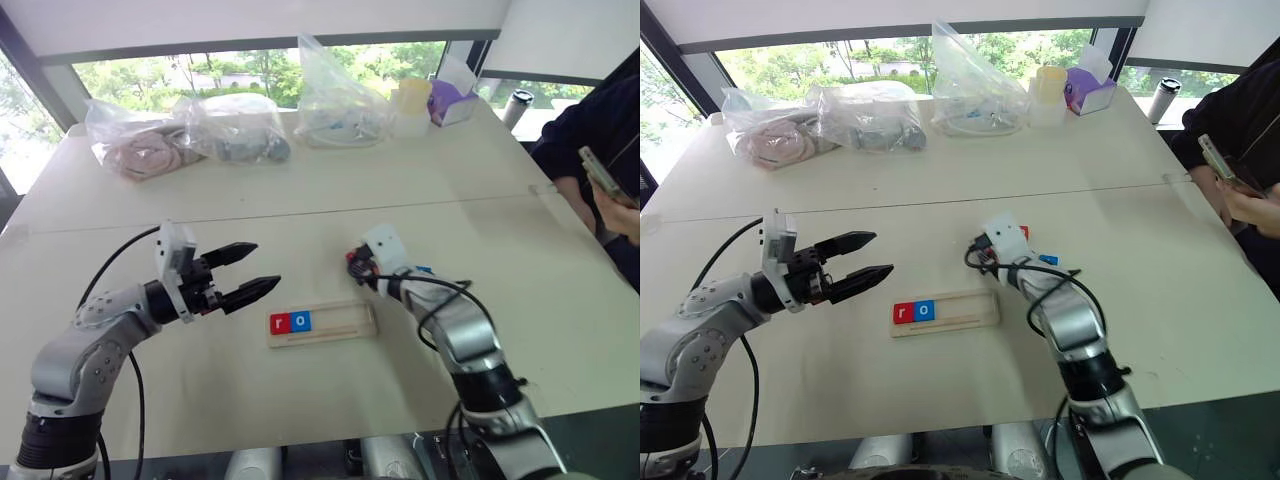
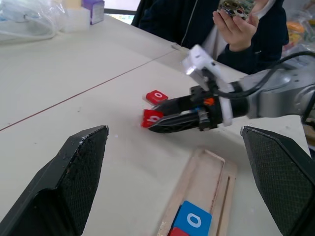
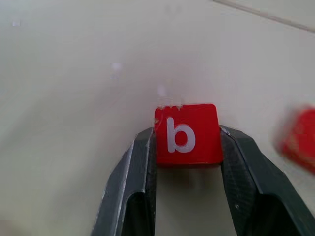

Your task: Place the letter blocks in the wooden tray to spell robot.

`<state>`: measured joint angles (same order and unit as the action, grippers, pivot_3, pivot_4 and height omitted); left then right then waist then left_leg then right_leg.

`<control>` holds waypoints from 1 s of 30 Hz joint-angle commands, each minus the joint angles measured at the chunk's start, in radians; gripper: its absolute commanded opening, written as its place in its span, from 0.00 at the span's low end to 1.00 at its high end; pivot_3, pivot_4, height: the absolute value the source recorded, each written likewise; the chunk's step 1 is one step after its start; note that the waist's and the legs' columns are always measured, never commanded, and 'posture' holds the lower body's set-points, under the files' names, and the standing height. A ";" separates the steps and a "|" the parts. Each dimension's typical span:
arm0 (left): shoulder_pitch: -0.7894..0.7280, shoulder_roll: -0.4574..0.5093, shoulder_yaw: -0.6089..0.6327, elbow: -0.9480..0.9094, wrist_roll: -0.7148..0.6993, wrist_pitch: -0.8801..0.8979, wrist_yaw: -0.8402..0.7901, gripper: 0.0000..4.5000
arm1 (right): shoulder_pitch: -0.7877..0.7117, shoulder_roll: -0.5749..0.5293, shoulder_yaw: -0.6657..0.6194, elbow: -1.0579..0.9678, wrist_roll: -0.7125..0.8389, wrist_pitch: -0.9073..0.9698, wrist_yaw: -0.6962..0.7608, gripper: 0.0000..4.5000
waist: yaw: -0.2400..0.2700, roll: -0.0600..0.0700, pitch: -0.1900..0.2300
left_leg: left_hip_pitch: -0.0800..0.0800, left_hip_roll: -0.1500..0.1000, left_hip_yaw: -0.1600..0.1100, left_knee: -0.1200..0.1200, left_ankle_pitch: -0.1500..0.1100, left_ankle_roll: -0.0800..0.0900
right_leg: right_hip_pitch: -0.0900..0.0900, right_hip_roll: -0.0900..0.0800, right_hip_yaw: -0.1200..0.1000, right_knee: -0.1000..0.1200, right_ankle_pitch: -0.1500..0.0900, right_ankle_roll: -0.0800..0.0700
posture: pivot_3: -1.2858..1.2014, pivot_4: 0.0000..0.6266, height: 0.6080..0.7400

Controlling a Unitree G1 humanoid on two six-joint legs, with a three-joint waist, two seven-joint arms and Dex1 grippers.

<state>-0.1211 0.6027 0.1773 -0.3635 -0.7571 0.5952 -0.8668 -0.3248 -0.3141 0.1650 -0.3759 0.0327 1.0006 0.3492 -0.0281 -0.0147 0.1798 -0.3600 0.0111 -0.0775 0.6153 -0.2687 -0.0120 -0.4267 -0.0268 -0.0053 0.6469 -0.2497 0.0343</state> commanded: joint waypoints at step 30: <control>-0.174 -0.006 -0.105 -0.022 0.036 -0.059 -0.108 1.00 | 0.144 0.011 -0.423 -0.466 0.303 0.614 -0.160 0.26 | 0.011 -0.002 0.007 | -0.002 0.000 0.000 -0.001 0.001 -0.002 | -0.001 0.001 0.000 -0.002 -0.002 0.004 | 0.52 0.24 1.00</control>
<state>-0.3047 0.5812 0.0530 -0.3449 -0.7194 0.5524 -0.9631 -0.1787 -0.3031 -0.2460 -0.8289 0.3053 1.6073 0.2008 -0.0167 -0.0171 0.1871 -0.3616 0.0109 -0.0774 0.6148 -0.2679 -0.0136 -0.4273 -0.0259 -0.0053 0.6449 -0.2514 0.0380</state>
